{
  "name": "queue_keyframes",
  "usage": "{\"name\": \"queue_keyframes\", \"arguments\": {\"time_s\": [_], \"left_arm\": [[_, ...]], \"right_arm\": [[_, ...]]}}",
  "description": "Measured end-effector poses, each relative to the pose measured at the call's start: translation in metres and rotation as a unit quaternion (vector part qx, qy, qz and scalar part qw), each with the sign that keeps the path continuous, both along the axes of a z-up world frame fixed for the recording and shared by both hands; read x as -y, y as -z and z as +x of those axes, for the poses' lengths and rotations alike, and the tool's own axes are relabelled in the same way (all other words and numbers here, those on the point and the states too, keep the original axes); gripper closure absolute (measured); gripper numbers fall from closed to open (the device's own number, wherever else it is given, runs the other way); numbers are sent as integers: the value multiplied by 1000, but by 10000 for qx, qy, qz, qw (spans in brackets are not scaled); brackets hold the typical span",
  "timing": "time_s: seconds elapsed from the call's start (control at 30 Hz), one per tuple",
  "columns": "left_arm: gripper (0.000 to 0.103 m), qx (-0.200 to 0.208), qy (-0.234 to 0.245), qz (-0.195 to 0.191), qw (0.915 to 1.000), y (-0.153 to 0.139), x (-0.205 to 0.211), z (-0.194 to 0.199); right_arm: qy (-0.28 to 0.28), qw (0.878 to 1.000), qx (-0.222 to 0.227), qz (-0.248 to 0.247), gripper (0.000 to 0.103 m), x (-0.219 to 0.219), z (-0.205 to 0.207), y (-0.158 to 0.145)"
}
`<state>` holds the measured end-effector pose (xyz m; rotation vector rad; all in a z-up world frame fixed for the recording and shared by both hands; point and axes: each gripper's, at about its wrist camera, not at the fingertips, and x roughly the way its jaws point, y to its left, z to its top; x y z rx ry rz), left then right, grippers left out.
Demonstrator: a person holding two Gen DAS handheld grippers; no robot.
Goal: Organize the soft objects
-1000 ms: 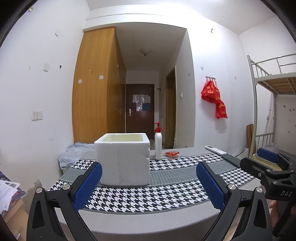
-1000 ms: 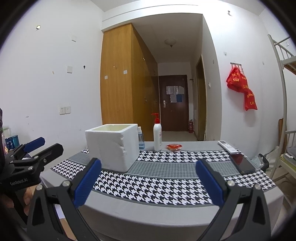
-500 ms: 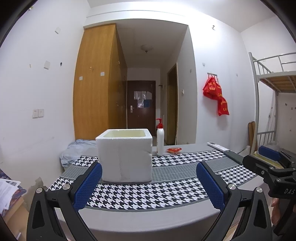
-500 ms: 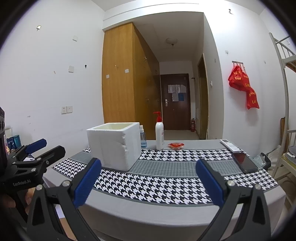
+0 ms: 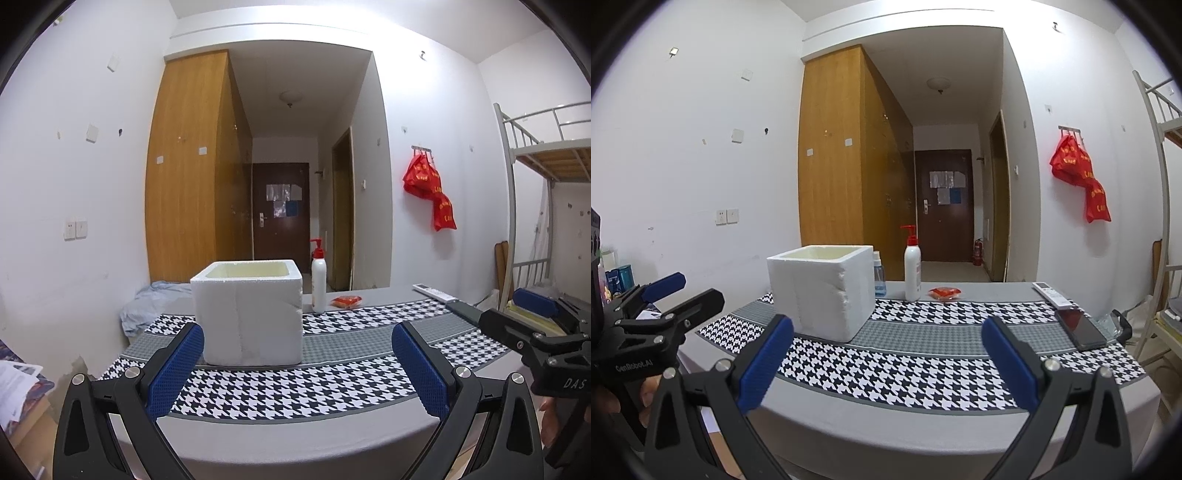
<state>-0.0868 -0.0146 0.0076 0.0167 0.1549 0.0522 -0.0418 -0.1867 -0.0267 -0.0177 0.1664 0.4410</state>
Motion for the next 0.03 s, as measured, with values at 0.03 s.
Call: {"name": "queue_keyframes", "arguments": {"time_s": [0.03], "left_arm": [[1, 0, 2, 6, 10000, 0, 0, 0]], "right_arm": [[6, 10000, -7, 10, 0, 1, 0, 0]]}}
